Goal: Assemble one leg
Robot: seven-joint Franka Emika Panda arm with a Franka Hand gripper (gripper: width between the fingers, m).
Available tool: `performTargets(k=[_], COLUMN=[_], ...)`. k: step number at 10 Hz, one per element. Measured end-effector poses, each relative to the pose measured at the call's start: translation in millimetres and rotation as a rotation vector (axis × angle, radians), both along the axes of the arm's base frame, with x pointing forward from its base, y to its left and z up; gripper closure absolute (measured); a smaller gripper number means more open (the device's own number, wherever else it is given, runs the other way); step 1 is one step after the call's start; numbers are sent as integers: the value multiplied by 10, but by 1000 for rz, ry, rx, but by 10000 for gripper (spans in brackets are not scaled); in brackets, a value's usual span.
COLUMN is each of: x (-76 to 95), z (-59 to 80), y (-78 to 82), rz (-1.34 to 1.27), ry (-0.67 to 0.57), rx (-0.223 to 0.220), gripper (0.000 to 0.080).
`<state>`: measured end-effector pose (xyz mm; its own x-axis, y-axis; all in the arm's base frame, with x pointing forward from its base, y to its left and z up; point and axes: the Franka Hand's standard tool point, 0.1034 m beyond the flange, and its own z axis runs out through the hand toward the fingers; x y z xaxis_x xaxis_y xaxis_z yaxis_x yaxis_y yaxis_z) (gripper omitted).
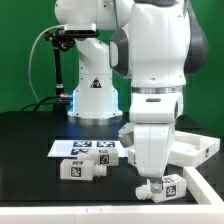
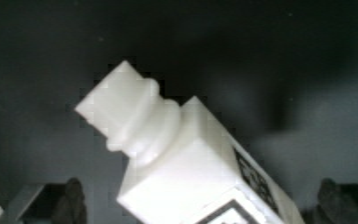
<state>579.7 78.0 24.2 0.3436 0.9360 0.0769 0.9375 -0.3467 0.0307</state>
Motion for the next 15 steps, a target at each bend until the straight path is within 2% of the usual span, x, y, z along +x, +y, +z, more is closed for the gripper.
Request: performTargets(k=[3,5,7,8,9,13,14,15], x=[-34,-39,-39,-38,-37,-37,-73,-131], z=[-154,-160,-161,-160,-160,-152,-74,127], y=[-44,-44,-46,-47,-52,-83,-277,-599], rz=[-7,-7,-8,-8,-9,-11,-14,-44], ry=[22,23,24,23,23,22,16,4], rx=[2,2,2,2,1,0,-11,-27], gripper=[150,150,404,404,513,513,513,512])
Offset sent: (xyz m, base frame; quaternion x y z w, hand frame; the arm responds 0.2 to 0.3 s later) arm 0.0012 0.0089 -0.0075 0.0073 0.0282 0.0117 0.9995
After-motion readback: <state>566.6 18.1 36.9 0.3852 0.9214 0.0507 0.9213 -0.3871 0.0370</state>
